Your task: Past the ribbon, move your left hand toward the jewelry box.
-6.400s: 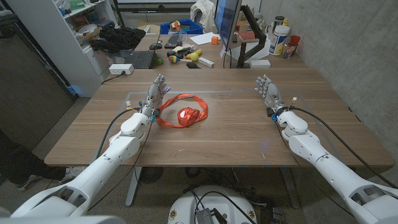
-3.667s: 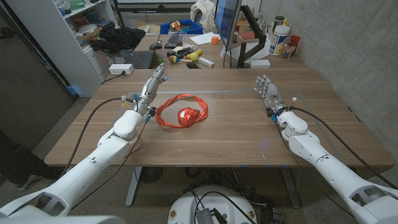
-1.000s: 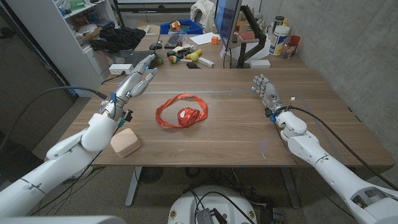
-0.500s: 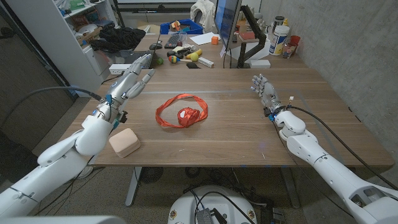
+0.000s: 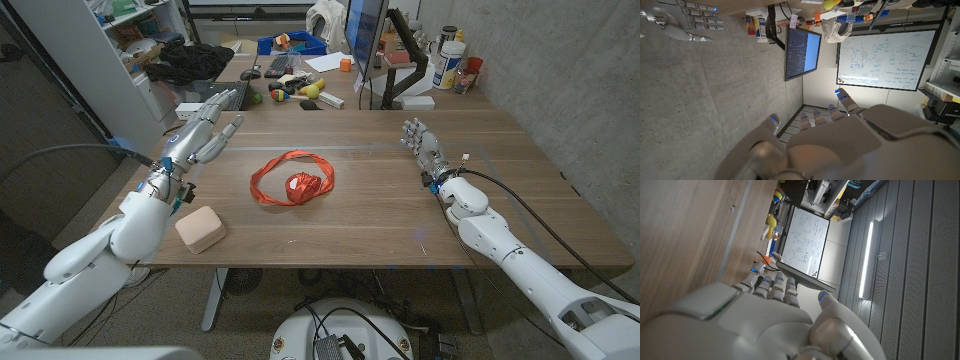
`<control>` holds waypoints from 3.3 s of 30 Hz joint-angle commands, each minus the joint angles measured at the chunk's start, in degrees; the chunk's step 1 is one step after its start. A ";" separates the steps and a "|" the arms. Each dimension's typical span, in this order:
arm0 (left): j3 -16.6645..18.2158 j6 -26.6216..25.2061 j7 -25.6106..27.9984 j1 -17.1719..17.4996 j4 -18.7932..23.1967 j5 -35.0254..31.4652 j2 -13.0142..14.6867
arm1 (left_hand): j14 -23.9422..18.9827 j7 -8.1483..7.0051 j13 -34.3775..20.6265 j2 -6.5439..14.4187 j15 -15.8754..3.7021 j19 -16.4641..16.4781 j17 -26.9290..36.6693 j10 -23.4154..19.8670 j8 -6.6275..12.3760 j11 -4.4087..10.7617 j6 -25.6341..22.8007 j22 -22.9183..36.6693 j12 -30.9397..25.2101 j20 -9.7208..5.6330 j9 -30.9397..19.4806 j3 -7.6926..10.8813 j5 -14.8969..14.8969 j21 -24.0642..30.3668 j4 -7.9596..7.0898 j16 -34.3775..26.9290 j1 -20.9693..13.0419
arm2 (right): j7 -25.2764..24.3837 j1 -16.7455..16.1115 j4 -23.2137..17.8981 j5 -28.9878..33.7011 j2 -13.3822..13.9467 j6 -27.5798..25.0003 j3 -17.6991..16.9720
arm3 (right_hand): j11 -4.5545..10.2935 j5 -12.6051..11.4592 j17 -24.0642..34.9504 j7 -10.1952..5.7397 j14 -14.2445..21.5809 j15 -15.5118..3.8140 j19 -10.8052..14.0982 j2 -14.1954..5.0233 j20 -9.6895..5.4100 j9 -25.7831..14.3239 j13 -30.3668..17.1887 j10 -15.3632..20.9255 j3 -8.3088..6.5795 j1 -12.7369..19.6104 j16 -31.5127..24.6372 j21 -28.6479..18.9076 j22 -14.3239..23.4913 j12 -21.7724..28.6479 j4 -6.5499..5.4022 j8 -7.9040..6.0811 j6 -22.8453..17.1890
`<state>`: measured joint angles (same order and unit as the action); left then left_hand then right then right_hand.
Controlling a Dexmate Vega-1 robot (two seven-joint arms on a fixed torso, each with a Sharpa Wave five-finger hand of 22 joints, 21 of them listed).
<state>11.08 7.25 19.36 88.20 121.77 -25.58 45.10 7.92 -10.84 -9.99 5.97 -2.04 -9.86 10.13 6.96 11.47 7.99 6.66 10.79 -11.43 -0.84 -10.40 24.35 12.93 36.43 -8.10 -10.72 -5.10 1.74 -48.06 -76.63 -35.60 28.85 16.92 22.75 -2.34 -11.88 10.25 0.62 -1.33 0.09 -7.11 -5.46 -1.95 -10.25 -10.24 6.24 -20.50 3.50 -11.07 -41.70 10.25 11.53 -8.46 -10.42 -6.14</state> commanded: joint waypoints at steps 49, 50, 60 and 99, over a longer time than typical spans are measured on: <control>10.75 -10.33 -13.85 12.53 14.42 -23.71 -16.22 | -1.70 -1.69 -0.51 1.21 -1.17 -4.27 0.18 -4.23 0.50 -0.73 -4.92 0.18 -0.66 3.39 -0.31 3.68 -0.35 -0.94 3.32 -0.27 -6.07 | 0.62 -0.52 -0.32 -0.09 0.31 0.11 0.15 | 0.21 -0.42 0.05 0.23 -0.27 -0.05 0.53 -3.00 -2.45 -0.15 -0.20 0.45 -0.22 -0.51 0.15 0.66 0.21 0.34 -0.36 -0.30 -0.43; 10.85 -10.30 -13.88 12.63 14.47 -23.75 -16.43 | -1.75 -1.71 -0.52 1.20 -1.19 -4.26 0.18 -4.48 0.52 -0.67 -5.02 0.19 -0.74 3.41 -0.32 3.71 -0.38 -0.95 3.35 -0.28 -6.13 | 0.65 -0.55 -0.33 -0.15 0.29 0.13 0.14 | 0.25 -0.42 0.05 0.23 -0.28 -0.04 0.52 -2.99 -2.47 -0.15 -0.20 0.44 -0.21 -0.52 0.15 0.68 0.21 0.33 -0.37 -0.30 -0.42; 11.03 -12.22 -17.04 13.33 15.80 -25.49 -17.85 | -1.34 -1.86 -0.58 1.52 -1.22 -5.06 0.28 -3.75 0.23 0.13 -4.86 0.22 -0.29 4.23 -0.34 4.23 -0.62 -1.38 3.46 -0.13 -6.65 | 0.72 -0.53 -0.55 -0.02 0.42 0.02 0.23 | 0.19 -0.43 0.04 0.28 -0.29 0.01 0.56 -3.01 -2.44 -0.15 -0.20 0.40 -0.24 -0.52 0.17 0.78 0.21 0.31 -0.36 -0.30 -0.41; 11.47 -17.00 -23.80 13.64 15.38 -24.46 -18.38 | -0.66 -1.83 -0.71 1.68 -0.85 -4.90 0.47 -3.90 0.16 -0.75 -5.41 0.29 -0.25 6.45 -0.45 4.79 -1.12 -1.53 3.12 -0.13 -6.96 | 0.16 -0.43 -0.82 0.59 0.42 -0.58 0.67 | 0.33 -0.46 0.04 0.22 -0.30 -0.10 0.74 -3.06 -2.46 -0.15 -0.20 0.43 -0.25 -0.56 0.19 1.23 0.23 0.32 -0.31 -0.32 -0.39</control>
<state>22.48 -8.39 -2.57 101.70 137.18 -50.12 26.45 6.49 -12.59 -10.54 7.78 -2.03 -9.96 10.27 2.90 11.68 7.57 1.73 10.79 -11.87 5.34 -10.53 28.85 11.81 34.93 -4.89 -10.72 -11.73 1.87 -48.67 -77.73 -35.11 29.37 16.47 23.27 -2.34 -12.11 10.14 0.62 -1.33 0.09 -6.56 -5.46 -1.87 -10.25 -10.24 6.24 -20.50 3.50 -11.07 -40.65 10.25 11.53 -8.46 -10.42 -6.14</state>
